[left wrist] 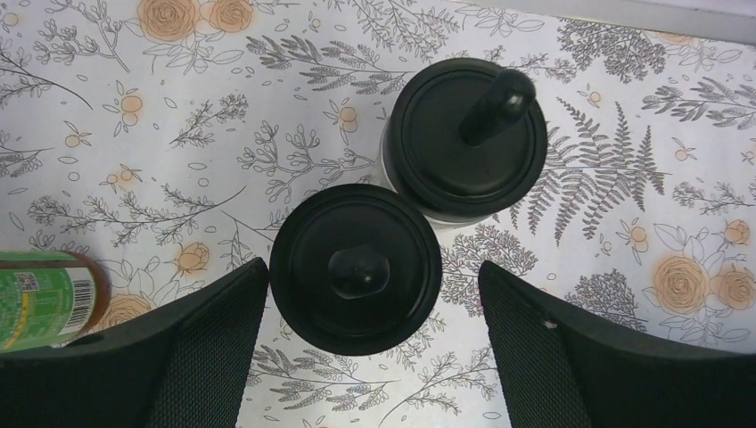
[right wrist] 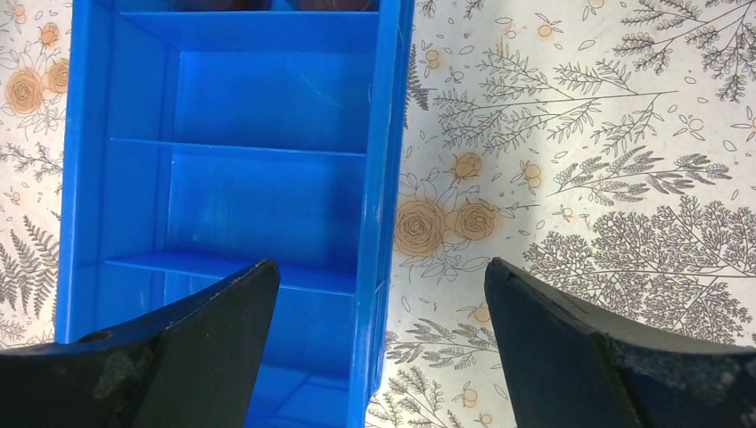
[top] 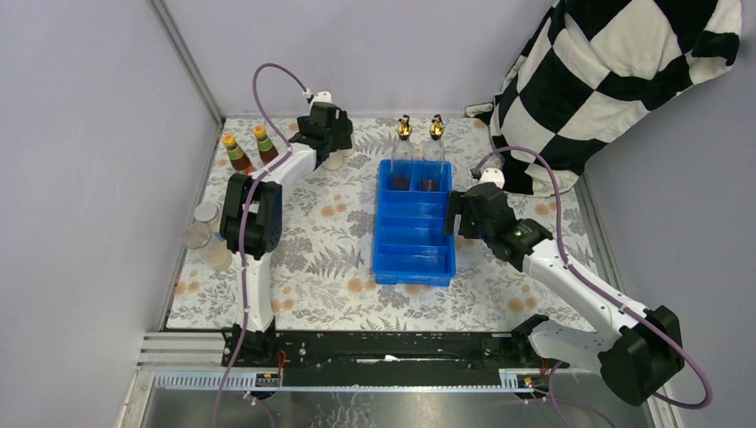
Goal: Organize the condiment bottles
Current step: Pick up the bottle from the center of the board.
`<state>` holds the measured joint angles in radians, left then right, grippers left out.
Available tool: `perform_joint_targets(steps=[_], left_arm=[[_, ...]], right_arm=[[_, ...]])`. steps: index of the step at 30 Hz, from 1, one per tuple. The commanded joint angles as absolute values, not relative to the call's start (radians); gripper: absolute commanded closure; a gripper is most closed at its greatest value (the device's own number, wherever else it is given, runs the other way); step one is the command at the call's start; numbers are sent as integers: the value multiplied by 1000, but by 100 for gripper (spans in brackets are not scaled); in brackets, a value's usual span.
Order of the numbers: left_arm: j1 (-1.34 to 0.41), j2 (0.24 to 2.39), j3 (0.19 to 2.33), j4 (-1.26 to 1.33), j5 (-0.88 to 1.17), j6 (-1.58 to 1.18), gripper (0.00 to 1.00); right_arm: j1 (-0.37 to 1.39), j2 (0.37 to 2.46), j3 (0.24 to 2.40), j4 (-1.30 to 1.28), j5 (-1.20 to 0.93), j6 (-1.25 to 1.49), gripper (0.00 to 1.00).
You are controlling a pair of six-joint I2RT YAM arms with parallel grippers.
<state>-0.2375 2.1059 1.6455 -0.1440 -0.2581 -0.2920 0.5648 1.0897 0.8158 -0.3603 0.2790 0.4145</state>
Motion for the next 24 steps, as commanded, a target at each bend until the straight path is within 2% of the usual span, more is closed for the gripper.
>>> perform_joint_targets(steps=[1, 6, 11, 24], left_arm=[[-226, 2128, 1675, -80, -261, -270, 10], [-221, 2139, 1675, -73, -280, -268, 14], [-214, 2132, 1664, -61, -281, -273, 22], [-212, 2129, 1652, -66, -269, -275, 31]], right_arm=[[569, 1111, 821, -324, 294, 394, 7], [569, 1123, 817, -317, 294, 392, 7], [570, 1121, 809, -315, 286, 390, 7], [569, 1114, 794, -309, 278, 391, 8]])
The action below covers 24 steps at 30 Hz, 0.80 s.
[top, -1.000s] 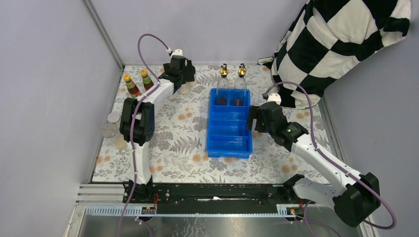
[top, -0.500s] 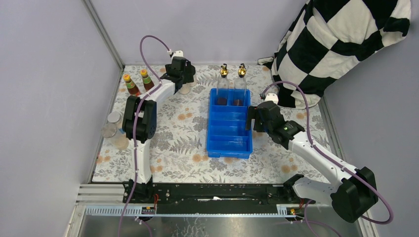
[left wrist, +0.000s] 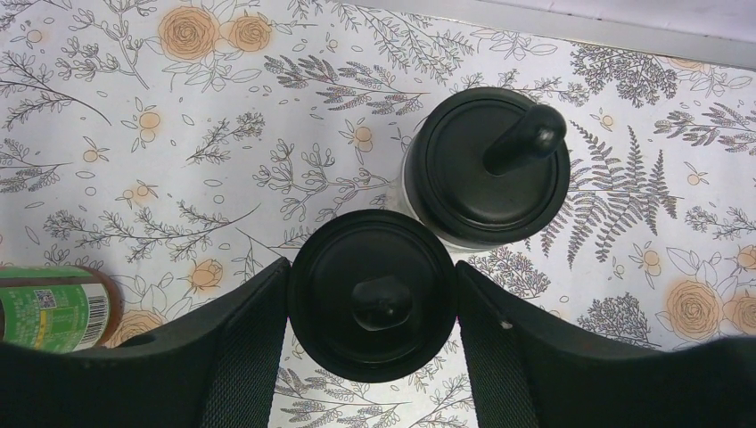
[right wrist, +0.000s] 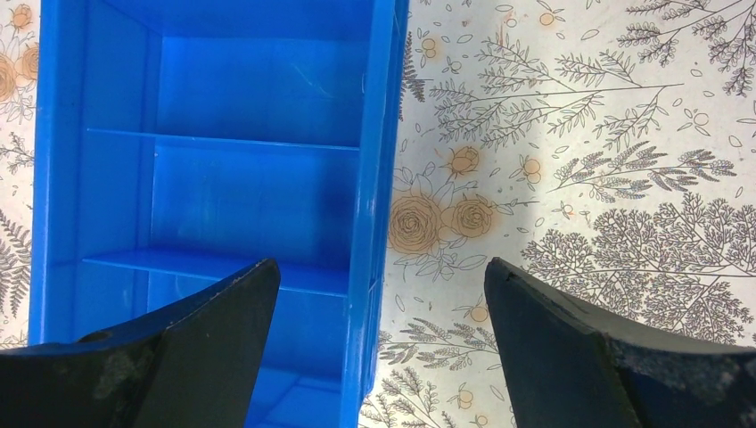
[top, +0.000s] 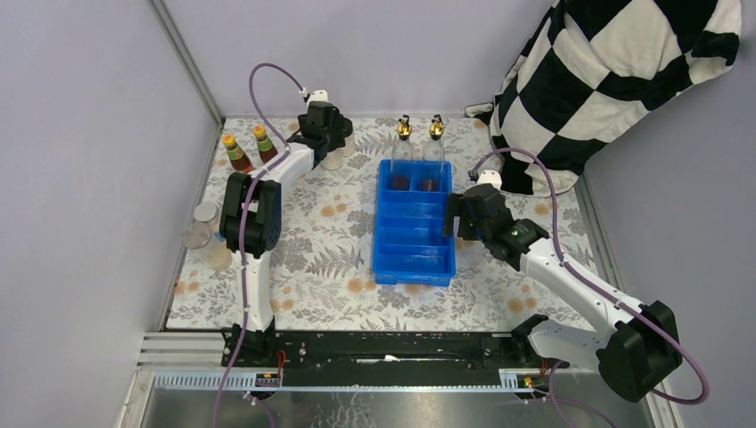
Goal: Organize the condiment bottles
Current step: Pick up the bottle from the center of the board.
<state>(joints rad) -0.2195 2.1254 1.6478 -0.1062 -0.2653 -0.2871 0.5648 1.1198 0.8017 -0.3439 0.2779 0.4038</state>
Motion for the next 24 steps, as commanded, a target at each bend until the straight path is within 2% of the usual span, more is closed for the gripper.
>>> perform_joint_targets(steps=[1, 9, 17, 24], left_arm=[[-212, 2130, 1650, -68, -268, -275, 33], [-219, 2077, 1582, -76, -274, -289, 42], [-248, 1942, 1410, -61, -288, -316, 43], [-358, 1806, 1252, -71, -337, -329, 43]], right_arm=[[569, 1114, 792, -309, 279, 391, 8], [569, 1105, 793, -311, 276, 393, 8], [571, 1082, 795, -316, 251, 408, 9], [569, 1043, 790, -327, 237, 422, 9]])
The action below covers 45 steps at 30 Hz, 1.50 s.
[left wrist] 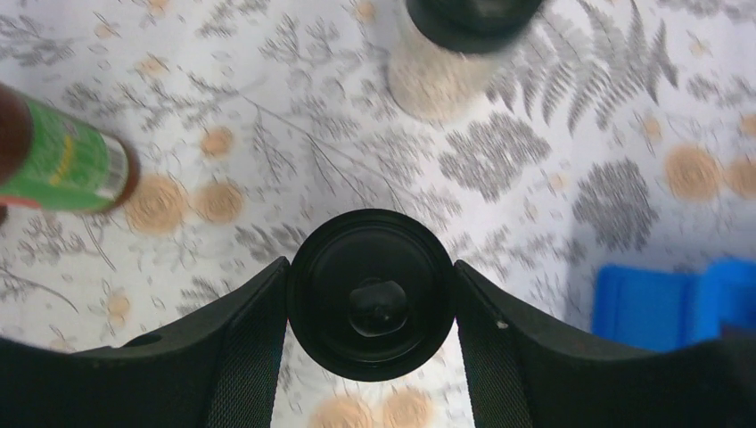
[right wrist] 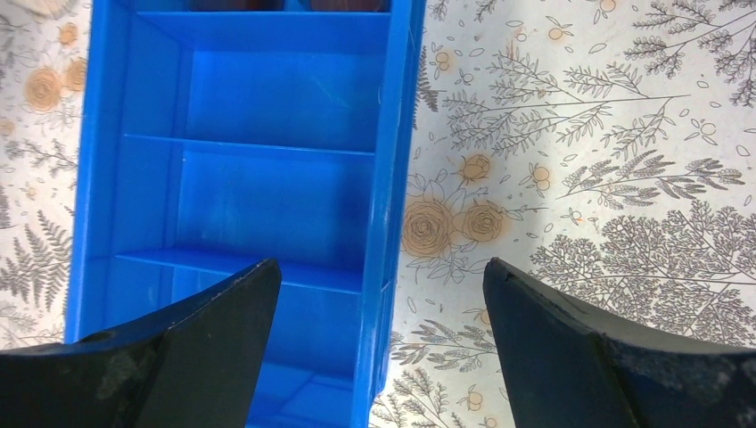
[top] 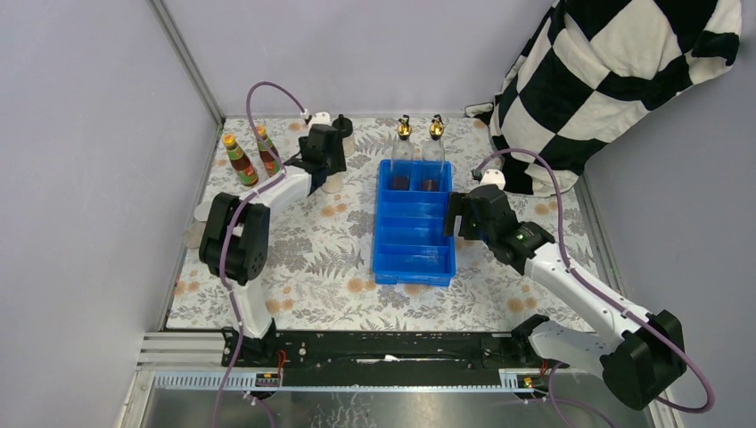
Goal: Organize the condiment bottles
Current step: Pick up the bottle from the center of the board, then place the bottle in the storage box.
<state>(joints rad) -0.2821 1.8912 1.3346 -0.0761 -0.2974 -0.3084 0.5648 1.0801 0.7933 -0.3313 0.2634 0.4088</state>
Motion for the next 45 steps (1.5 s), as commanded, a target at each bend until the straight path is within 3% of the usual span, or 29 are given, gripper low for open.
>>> perform_joint_targets(steps=[1, 11, 22, 45], left_arm=[[-377, 1783, 1218, -71, -352, -332, 43], [-571, 1533, 1066, -132, -490, -367, 43], [-666, 1386, 1185, -291, -520, -346, 43], [-933, 1751, 1562, -265, -566, -368, 43]], right_arm=[[568, 1037, 791, -329, 232, 425, 9], [569, 977, 786, -359, 218, 437, 10], [569, 940, 778, -373, 218, 444, 10], [569, 841, 840, -489, 288, 410, 9]])
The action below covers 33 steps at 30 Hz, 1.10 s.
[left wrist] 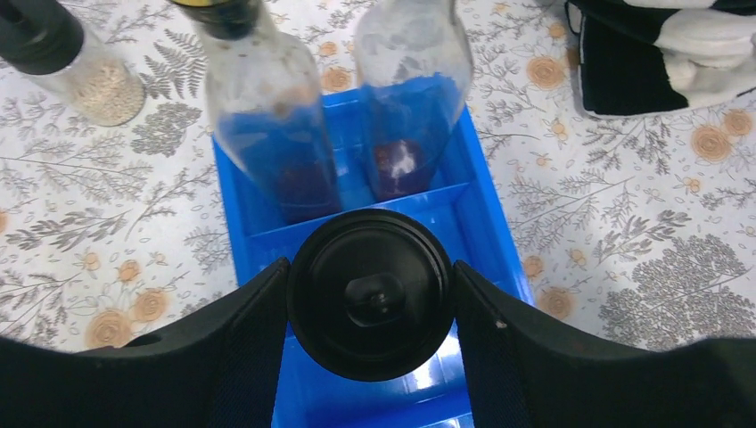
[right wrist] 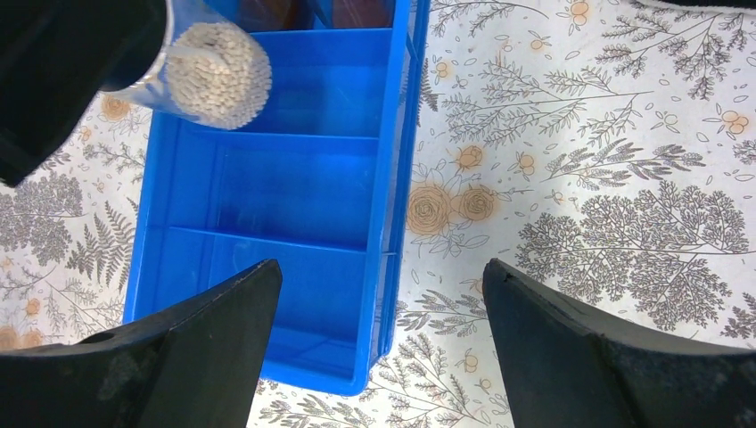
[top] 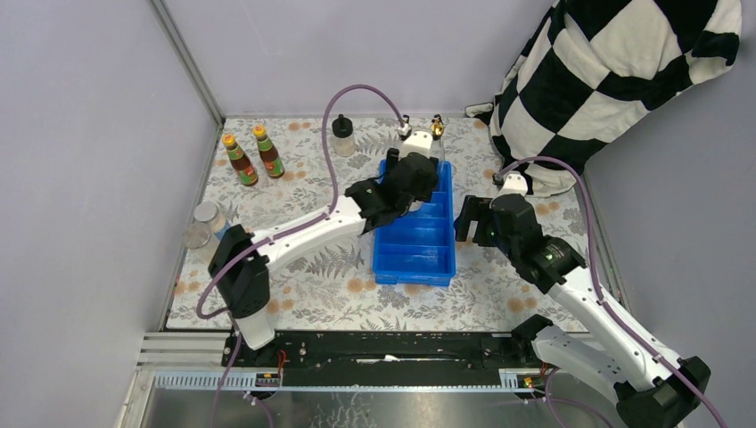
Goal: Organize the condiment bottles
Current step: Place the bottle in the storage box.
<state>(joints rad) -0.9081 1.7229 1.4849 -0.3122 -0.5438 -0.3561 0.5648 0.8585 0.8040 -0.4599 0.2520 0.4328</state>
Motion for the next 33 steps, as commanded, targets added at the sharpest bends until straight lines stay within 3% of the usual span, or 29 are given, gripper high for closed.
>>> perform_joint_targets(steps=[1, 19, 33], left_arm=[[-938, 1766, 1581, -267, -561, -369, 43], [-951, 1962, 1660, -213, -520, -409, 43], [-945, 1982, 1662, -178, -556, -393, 42]], right_arm=[[569, 841, 838, -489, 288, 408, 9], [569, 819, 815, -492, 291, 396, 8], [570, 816, 801, -484, 277, 396, 8]])
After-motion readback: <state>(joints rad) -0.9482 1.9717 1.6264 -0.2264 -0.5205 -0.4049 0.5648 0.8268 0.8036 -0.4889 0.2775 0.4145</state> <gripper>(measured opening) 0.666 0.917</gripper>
